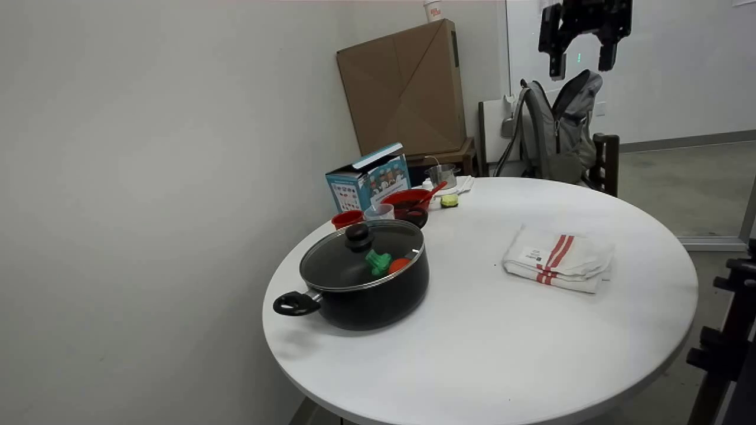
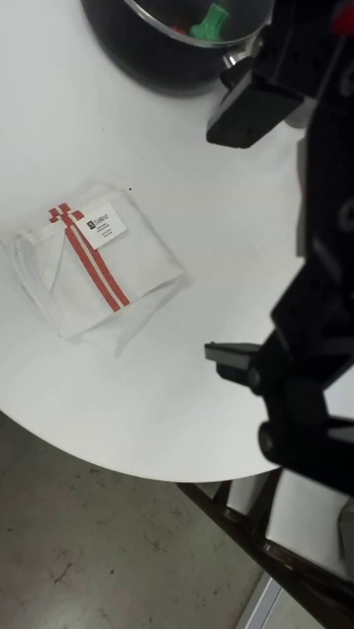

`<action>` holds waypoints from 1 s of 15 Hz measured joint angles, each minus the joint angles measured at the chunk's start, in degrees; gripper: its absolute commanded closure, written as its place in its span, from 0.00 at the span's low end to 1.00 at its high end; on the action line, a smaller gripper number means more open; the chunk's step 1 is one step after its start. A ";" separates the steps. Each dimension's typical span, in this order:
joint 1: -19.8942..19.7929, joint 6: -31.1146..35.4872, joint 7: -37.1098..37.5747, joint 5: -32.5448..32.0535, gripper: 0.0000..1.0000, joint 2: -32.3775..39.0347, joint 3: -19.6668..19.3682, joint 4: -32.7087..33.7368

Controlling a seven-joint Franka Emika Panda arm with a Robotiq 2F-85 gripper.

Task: Use the towel to wipe the table

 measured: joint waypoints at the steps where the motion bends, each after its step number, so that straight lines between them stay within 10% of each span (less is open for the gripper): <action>1: 0.09 0.92 0.50 0.17 0.00 2.28 0.22 0.32; 15: 1.55 17.63 4.75 3.77 0.00 29.70 1.88 7.25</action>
